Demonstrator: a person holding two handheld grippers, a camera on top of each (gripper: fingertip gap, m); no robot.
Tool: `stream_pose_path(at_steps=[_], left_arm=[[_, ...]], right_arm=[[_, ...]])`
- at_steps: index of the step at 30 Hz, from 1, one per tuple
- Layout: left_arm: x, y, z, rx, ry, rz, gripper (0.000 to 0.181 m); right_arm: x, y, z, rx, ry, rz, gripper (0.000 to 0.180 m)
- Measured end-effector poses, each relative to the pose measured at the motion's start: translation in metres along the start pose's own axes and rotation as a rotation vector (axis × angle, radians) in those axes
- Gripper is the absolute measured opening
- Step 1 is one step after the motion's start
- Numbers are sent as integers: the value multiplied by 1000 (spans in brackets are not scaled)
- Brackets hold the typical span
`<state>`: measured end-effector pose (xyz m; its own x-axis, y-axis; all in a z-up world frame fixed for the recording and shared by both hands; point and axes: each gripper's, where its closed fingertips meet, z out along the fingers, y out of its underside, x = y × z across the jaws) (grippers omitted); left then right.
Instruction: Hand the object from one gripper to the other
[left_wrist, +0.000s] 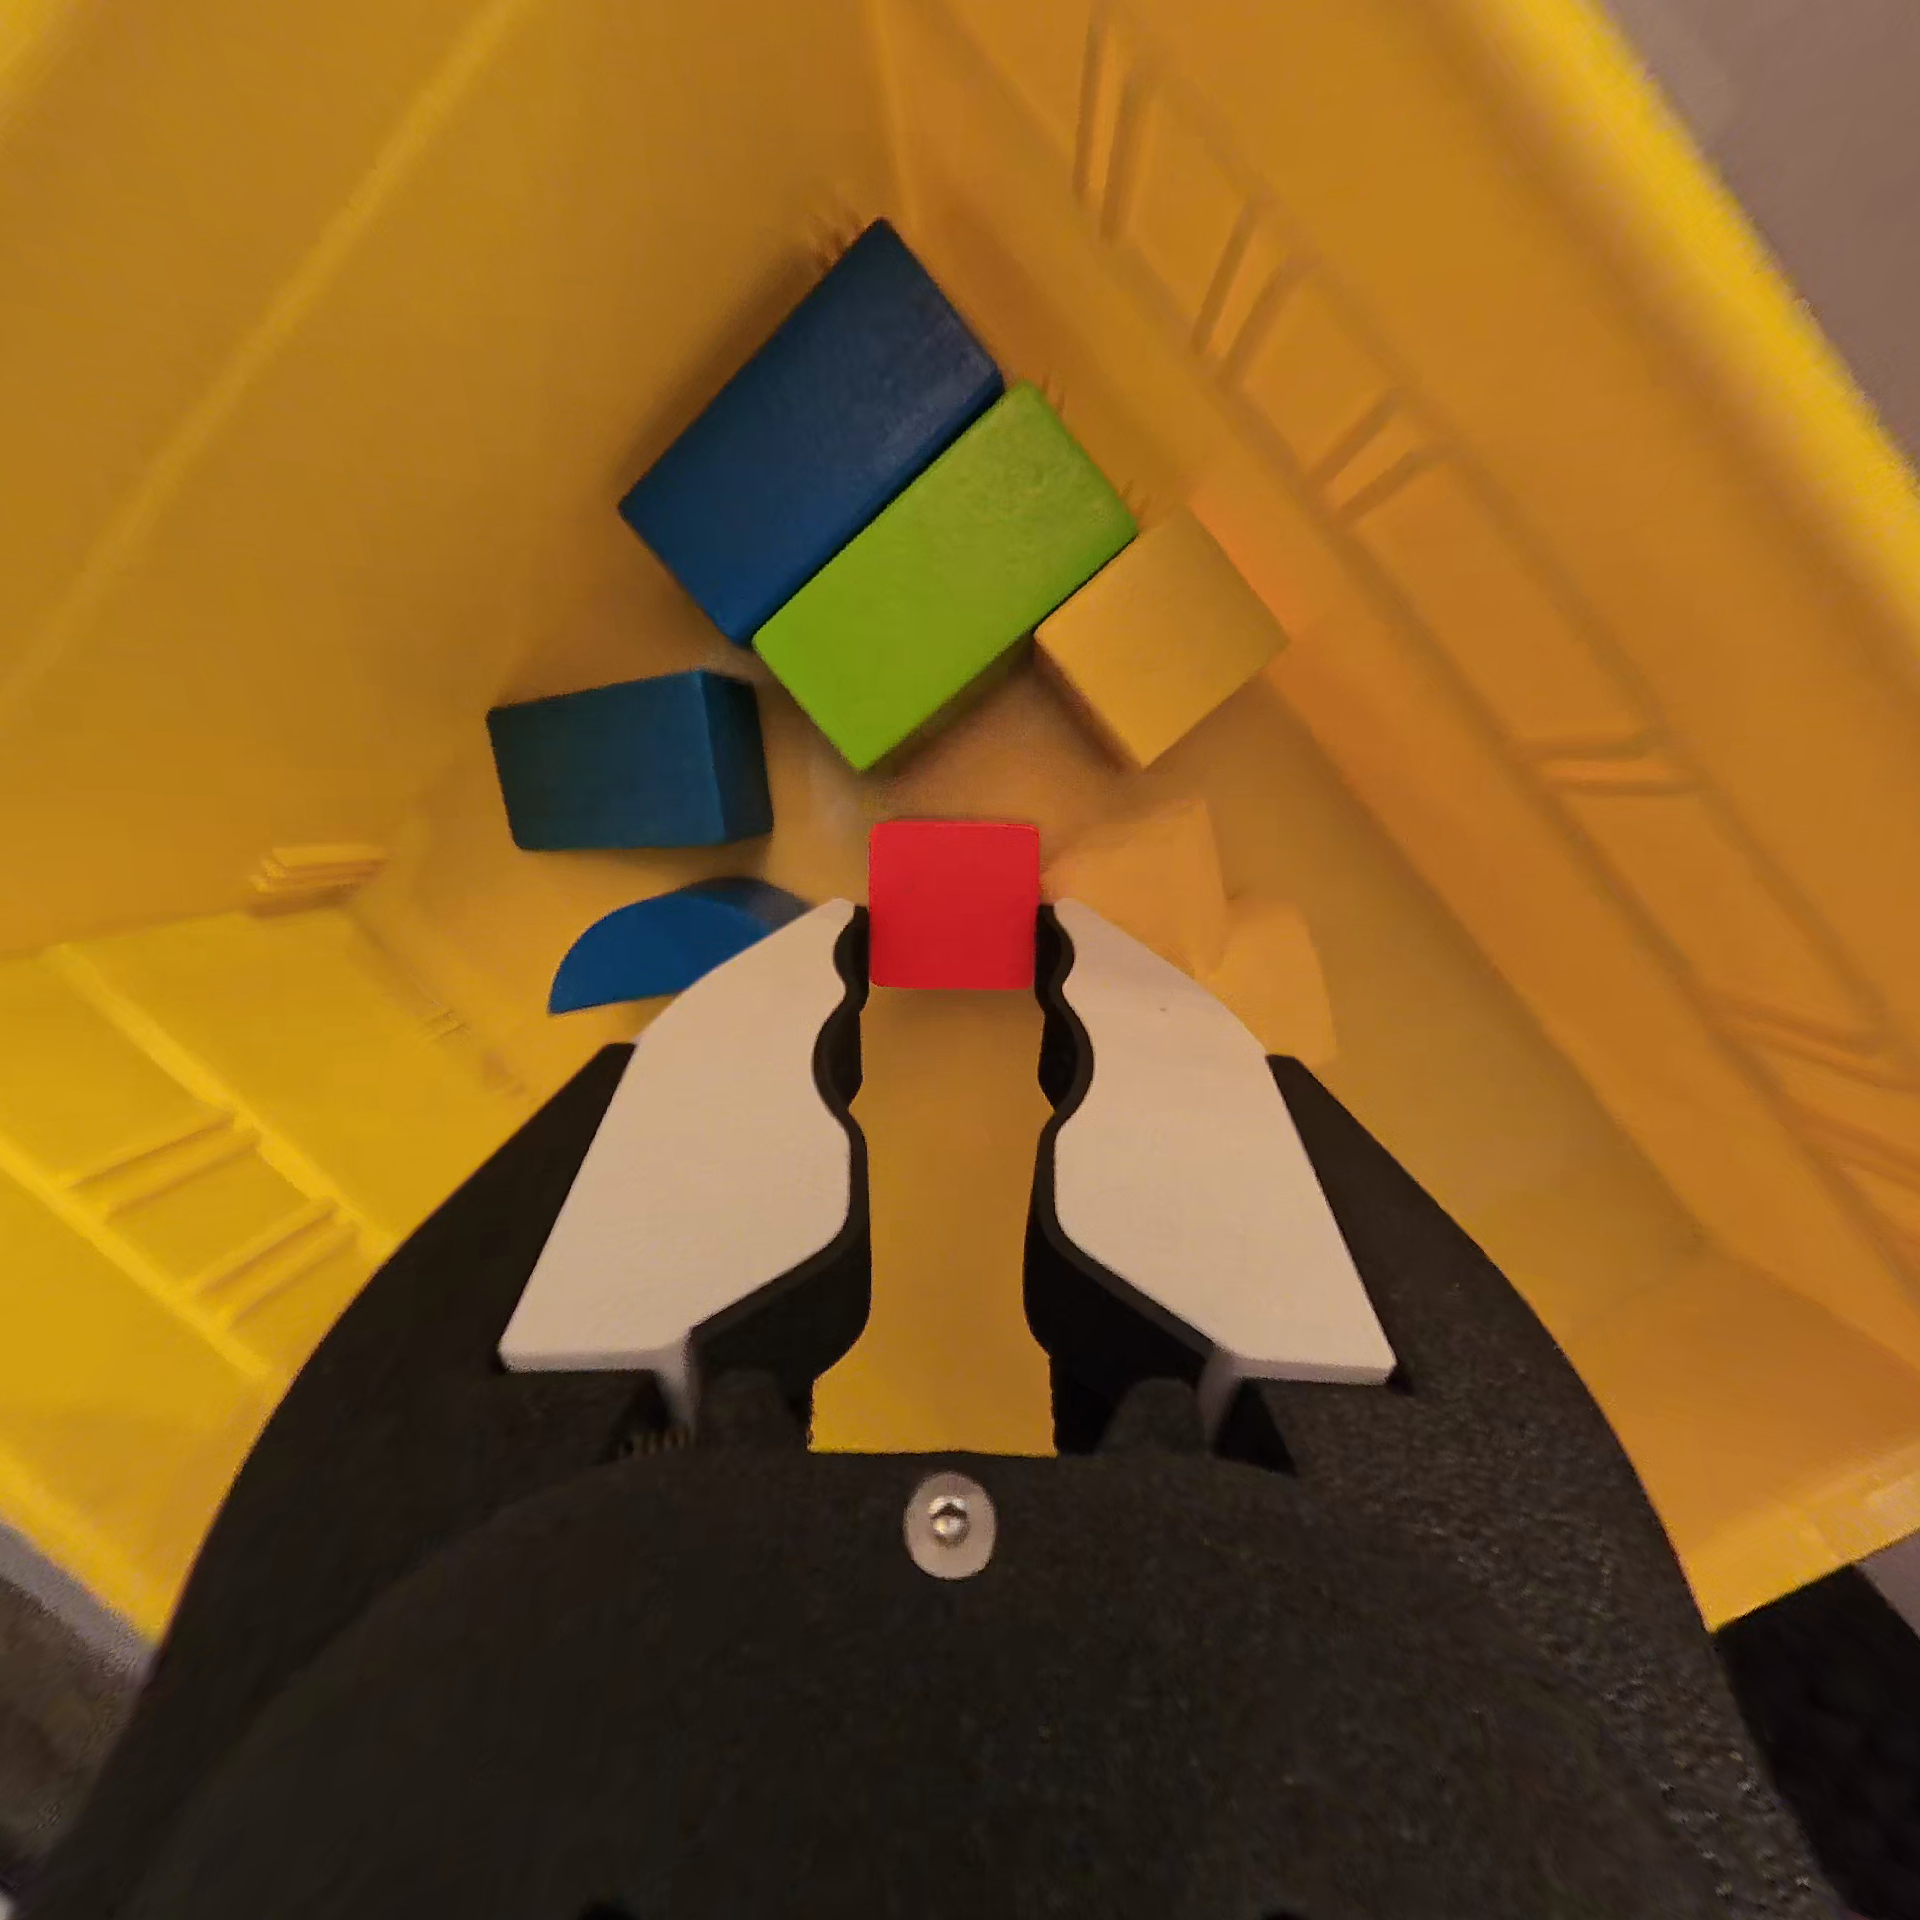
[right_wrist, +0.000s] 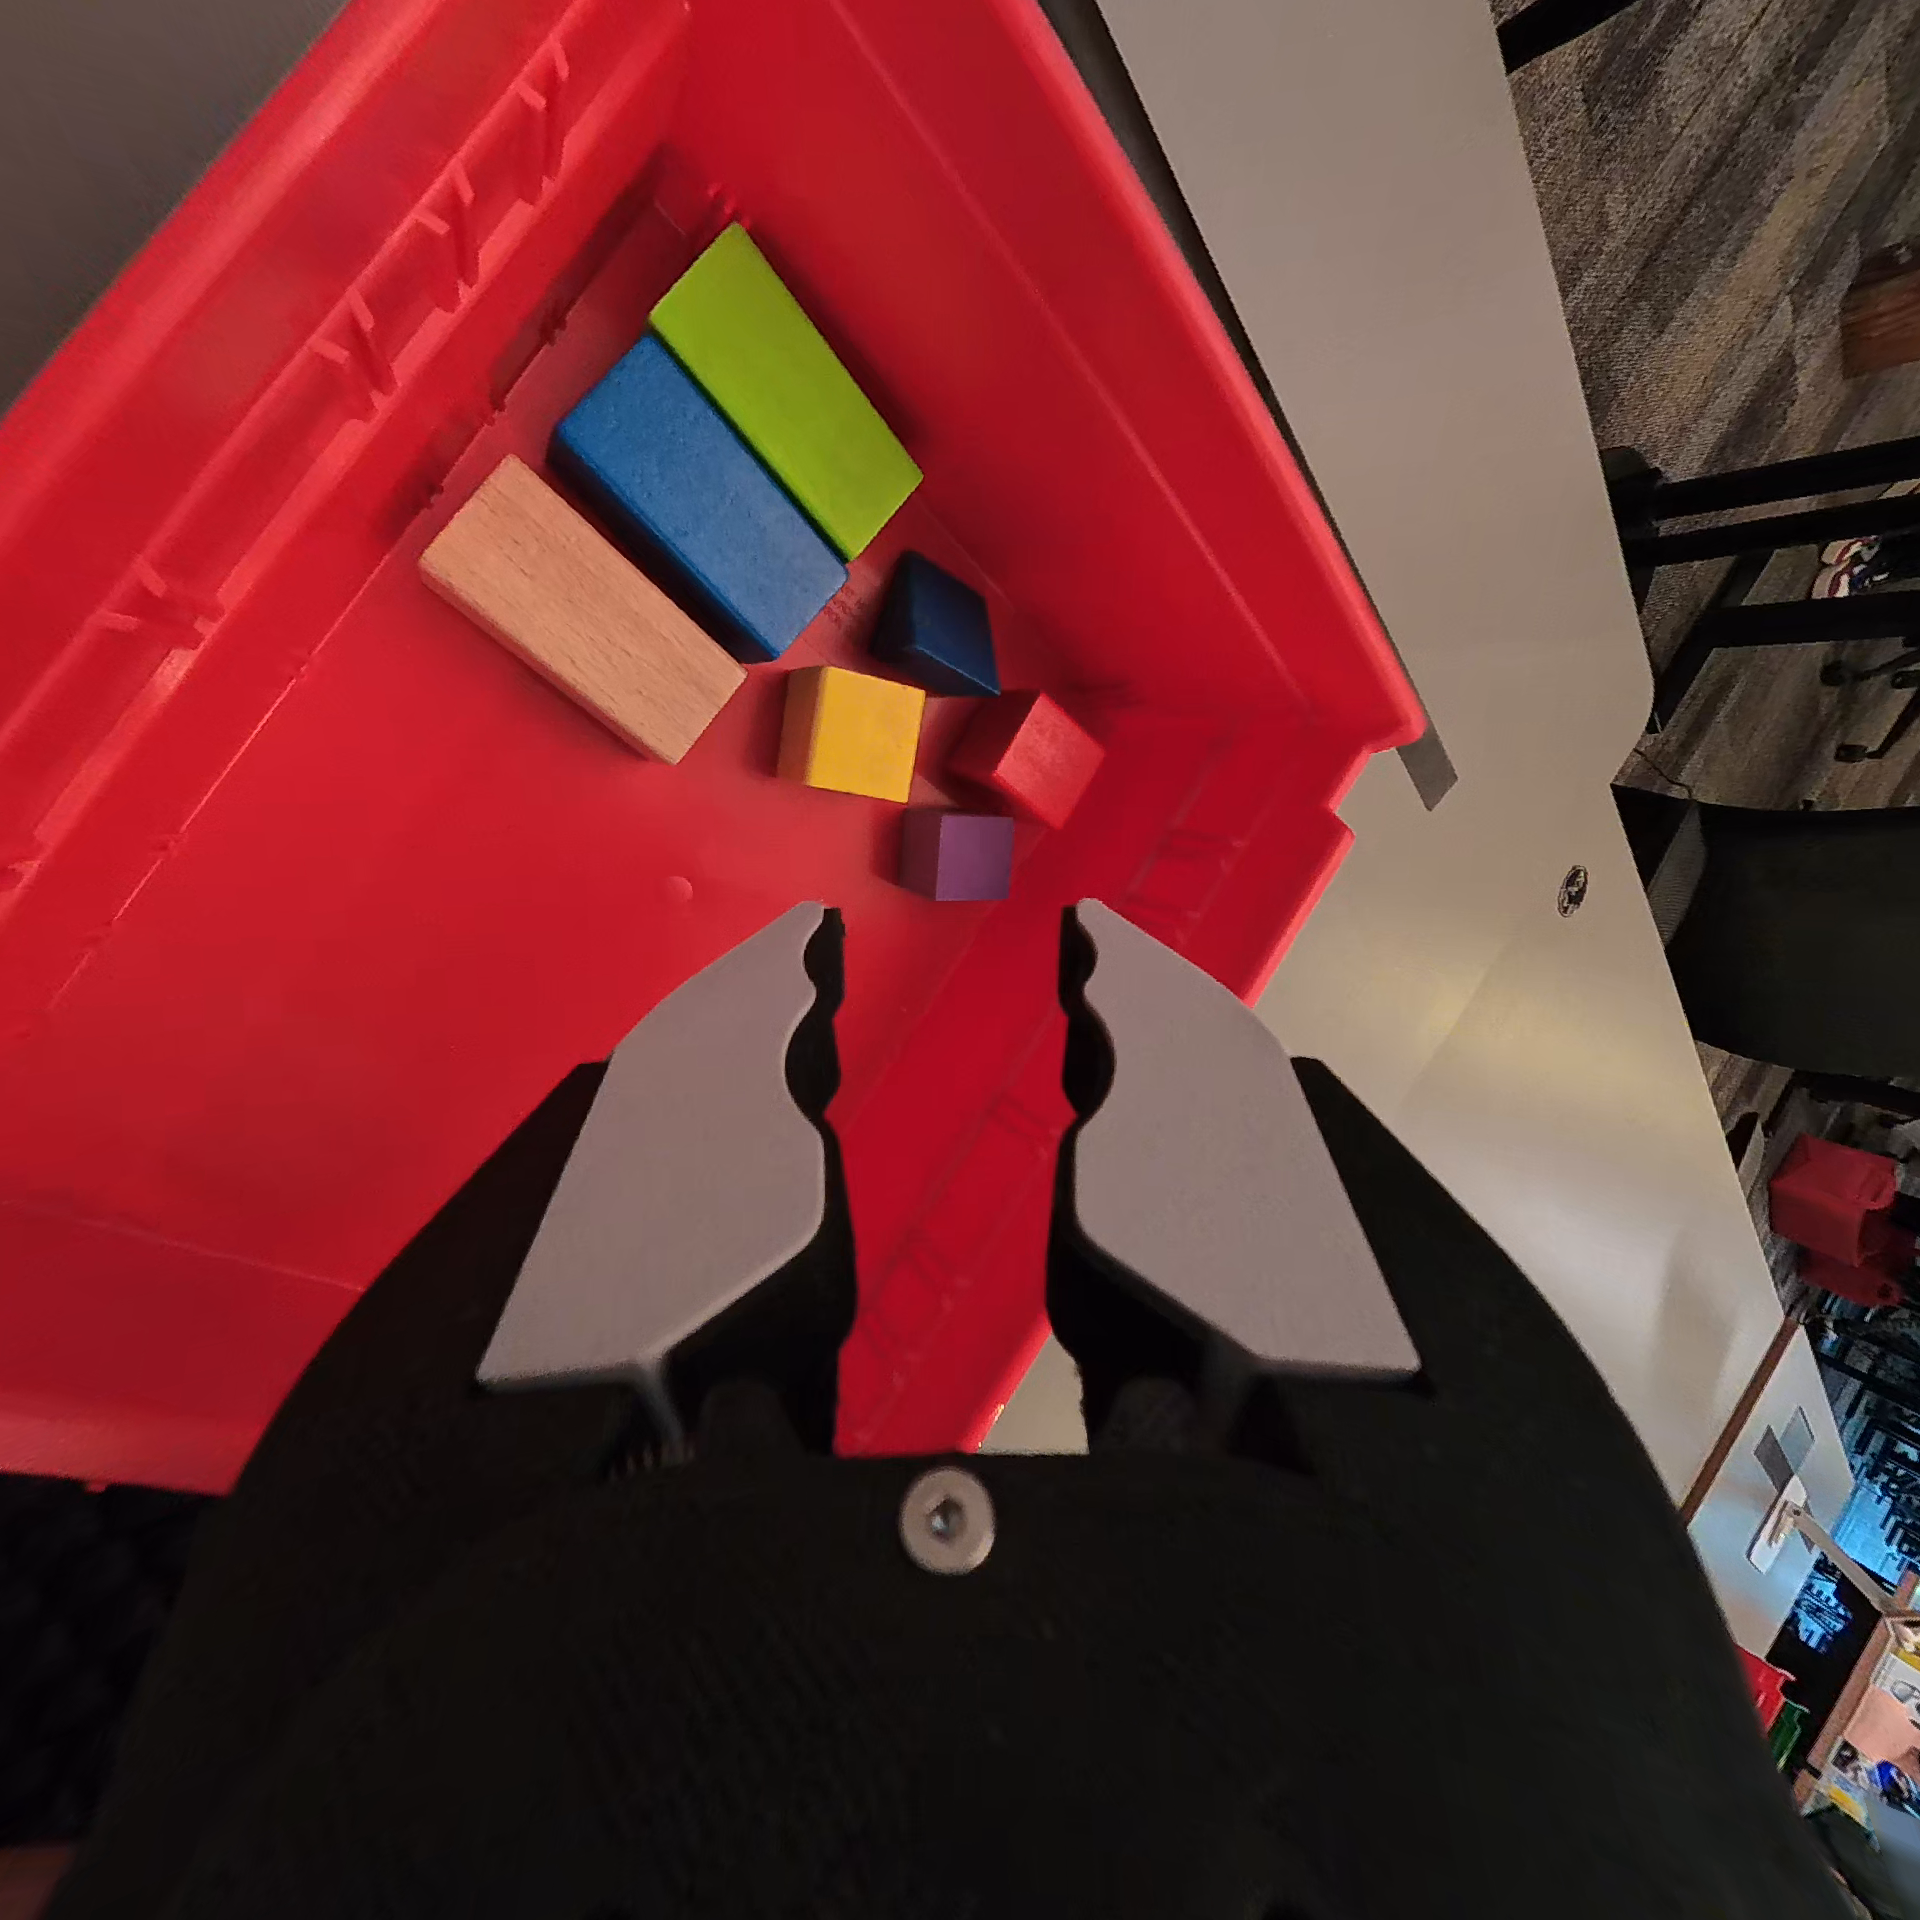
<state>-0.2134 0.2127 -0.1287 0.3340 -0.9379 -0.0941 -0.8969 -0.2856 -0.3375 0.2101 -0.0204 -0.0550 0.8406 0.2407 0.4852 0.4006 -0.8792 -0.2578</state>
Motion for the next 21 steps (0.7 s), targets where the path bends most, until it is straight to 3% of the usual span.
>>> stream_pose_path(at_steps=[10,13,21], left_arm=[[-6,10,-3,-19,-15,11,31],[-4,6,-2,3,1,10,44],[-6,4,-1,17,-2,-1,43]], right_arm=[[-5,1,3,-16,-16,-21,41],[-5,2,4,-17,-19,-22,41],[-8,2,5,-25,-29,-39,41]])
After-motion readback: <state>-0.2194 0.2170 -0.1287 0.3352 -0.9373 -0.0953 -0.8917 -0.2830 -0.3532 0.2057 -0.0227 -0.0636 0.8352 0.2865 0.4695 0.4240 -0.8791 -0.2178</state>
